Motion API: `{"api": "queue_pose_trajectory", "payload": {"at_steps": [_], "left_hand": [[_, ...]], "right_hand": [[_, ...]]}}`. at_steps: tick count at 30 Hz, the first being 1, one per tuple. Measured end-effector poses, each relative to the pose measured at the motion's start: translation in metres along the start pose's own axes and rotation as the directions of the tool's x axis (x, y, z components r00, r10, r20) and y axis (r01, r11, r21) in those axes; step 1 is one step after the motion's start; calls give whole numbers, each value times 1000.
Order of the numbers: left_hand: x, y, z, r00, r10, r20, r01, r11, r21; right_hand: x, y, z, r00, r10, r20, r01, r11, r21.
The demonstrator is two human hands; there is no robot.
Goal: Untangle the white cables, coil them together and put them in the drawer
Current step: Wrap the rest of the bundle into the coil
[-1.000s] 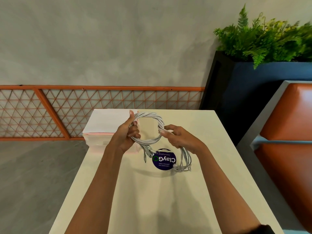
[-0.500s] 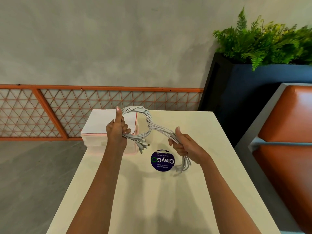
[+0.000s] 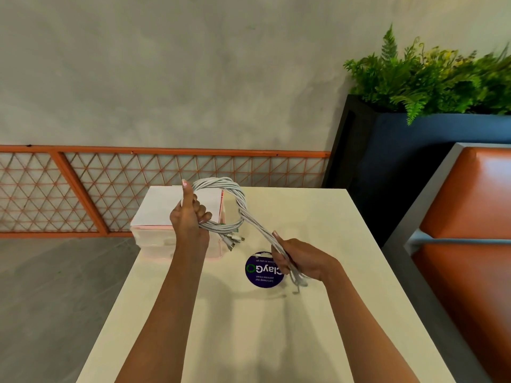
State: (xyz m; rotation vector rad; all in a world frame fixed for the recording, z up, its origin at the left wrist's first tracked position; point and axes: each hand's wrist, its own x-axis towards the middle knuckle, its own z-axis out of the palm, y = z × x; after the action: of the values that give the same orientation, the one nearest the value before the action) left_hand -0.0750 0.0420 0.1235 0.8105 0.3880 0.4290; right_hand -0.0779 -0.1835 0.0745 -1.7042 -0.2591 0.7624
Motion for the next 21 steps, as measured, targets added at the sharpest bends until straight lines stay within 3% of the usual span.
{"api": "queue_pose_trajectory", "payload": {"at_steps": [2,6,10,14,18,19,21], "left_hand": [[2,5,1,1000,16,-17,-17,999,-36],[4,9,5,999,38,-31,-40,997,-67],[4,10,5,997,35,-64,-41,994,-106],[7,15,5,995,36,-98,-50,988,-144],[8,18,6,993,31,-114,-51,983,-176],[8,20,6,993,34,-117,-54,983,-175],[9,24,6,993,40,-110,-59,983,-175]], "right_hand": [[-1,8,0,990,-71,-124,62,995,-74],[-3,18,-1,944,-233,-235,239,971,-3],[-2,21,3,866,-312,-391,292,950,-113],[-1,40,15,695,-351,-627,199,933,-301],[2,57,16,555,-557,-618,71,772,-632],[4,60,14,538,-571,-620,50,756,-653],[6,62,14,571,-511,-642,105,821,-561]]}}
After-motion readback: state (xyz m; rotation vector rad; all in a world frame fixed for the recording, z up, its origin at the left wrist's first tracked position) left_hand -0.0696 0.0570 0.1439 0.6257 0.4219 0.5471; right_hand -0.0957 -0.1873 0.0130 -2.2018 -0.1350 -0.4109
